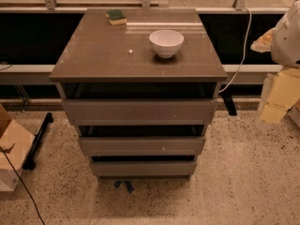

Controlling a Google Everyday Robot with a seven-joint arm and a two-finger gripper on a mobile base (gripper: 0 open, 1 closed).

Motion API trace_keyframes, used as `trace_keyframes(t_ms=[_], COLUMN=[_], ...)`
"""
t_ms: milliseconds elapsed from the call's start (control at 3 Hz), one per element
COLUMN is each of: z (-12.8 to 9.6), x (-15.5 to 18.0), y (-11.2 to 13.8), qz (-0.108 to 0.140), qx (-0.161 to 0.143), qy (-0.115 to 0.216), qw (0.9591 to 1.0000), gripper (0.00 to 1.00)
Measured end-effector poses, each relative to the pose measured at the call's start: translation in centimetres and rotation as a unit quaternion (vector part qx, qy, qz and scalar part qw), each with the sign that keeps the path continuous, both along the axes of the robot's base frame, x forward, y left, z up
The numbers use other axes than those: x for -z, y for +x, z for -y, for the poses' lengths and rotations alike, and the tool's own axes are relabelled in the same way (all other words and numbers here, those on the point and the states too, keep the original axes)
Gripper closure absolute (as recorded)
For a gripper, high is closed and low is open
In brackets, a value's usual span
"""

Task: Open bottom drawer

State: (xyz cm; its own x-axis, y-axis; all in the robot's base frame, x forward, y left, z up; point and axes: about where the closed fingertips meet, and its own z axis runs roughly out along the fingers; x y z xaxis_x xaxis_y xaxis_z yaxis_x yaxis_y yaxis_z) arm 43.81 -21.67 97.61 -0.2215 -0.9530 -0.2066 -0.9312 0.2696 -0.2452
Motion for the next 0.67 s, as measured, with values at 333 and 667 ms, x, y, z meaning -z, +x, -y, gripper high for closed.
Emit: trace_keyframes(t_ms=[333,667], z=[0.00,-0.43], x=[0.00,0.87], y=[0.00,0.03], qz=[0.000,0.013], qx=[0.000,-0.007], qy=[0.000,0.010], qw=[1.0000,0.9998], gripper=[0.00,0.00])
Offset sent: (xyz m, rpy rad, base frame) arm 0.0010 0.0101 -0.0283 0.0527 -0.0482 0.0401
